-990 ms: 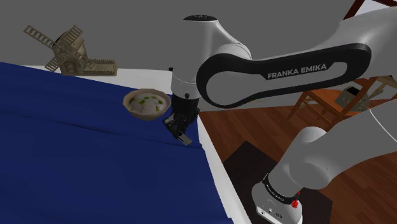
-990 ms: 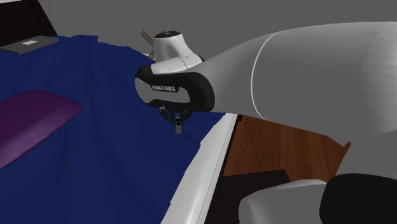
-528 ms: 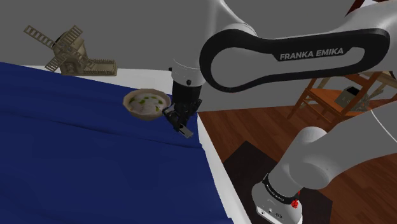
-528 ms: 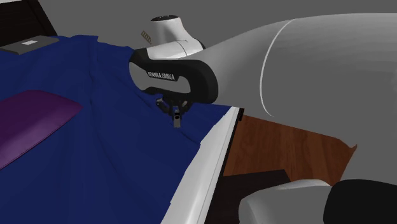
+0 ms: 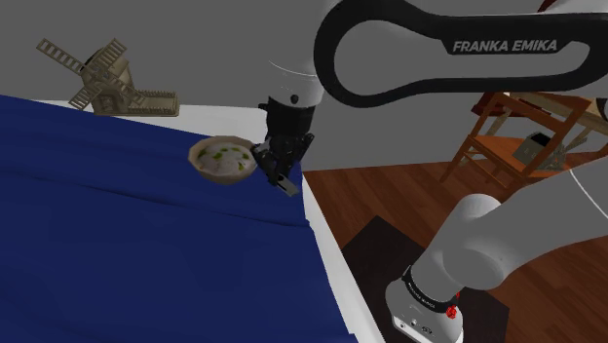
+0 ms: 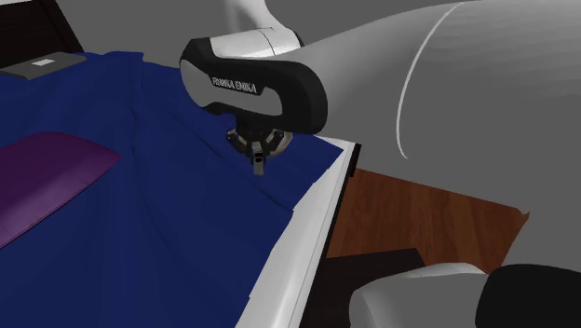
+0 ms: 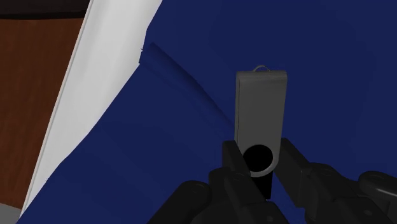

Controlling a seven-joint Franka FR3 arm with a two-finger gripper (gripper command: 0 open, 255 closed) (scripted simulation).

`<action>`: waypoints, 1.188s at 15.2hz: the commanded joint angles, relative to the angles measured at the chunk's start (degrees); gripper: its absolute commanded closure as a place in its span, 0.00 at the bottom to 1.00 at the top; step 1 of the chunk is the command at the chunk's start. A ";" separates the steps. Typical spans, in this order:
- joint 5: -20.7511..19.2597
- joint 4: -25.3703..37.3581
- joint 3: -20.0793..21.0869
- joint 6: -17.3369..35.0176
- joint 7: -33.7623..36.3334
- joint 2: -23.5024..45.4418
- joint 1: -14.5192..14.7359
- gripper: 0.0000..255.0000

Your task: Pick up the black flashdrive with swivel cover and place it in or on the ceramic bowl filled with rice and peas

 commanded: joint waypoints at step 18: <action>-15.88 38.94 -0.92 -5.54 -1.32 36.58 -4.89 1.00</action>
